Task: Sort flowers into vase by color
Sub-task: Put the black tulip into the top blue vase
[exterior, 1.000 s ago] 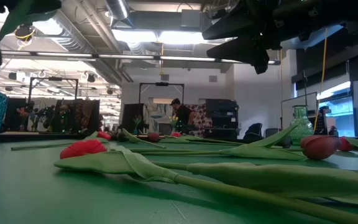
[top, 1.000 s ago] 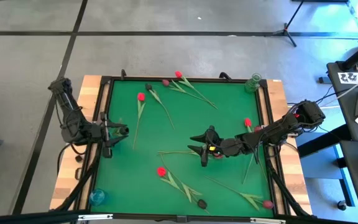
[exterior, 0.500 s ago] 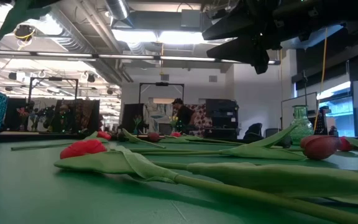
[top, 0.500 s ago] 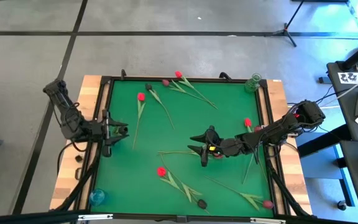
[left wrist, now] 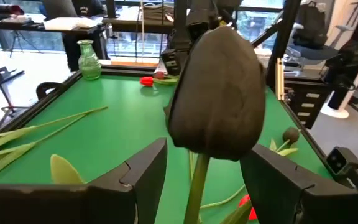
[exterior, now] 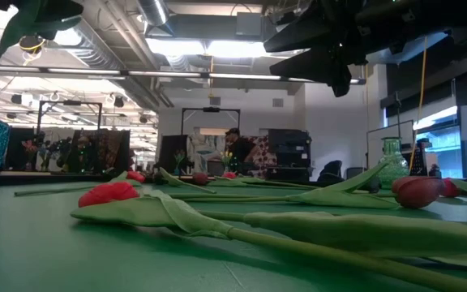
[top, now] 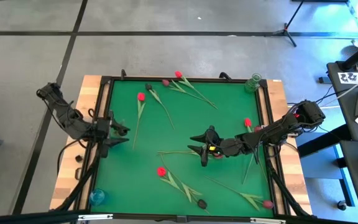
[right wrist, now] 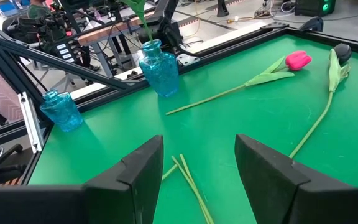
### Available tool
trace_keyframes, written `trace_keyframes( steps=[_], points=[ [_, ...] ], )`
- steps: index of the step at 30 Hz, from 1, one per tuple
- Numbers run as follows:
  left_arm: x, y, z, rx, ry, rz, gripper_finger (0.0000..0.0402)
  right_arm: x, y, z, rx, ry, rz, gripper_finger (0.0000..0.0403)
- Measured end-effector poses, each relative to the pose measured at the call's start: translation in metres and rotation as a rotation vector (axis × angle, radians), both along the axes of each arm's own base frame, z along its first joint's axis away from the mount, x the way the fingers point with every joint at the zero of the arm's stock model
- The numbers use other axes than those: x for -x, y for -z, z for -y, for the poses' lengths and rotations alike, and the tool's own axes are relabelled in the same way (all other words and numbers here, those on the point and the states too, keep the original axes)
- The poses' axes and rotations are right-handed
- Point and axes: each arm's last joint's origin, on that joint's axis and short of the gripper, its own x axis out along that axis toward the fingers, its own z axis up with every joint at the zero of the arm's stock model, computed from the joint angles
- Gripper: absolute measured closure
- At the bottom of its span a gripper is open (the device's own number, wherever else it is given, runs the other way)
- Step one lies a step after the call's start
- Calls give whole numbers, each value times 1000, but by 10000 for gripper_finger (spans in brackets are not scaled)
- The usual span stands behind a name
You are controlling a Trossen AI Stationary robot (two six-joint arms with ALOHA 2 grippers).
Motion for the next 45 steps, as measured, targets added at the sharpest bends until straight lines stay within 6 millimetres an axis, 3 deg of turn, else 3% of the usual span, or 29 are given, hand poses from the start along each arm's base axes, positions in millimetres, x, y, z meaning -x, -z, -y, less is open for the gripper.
trace_keyframes(
  steps=[15,25,30,45],
  points=[
    [-20,-7,1,-70,-128,-139,205,0,0,0,2,9,0,205],
    [-21,-6,4,4,-74,-153,205,0,1,0,0,10,-6,205],
    [-20,-8,0,-71,-163,-125,205,0,1,0,-18,15,-4,205],
    [-22,-9,1,-46,-172,-108,205,0,1,0,-21,3,-10,205]
  ],
)
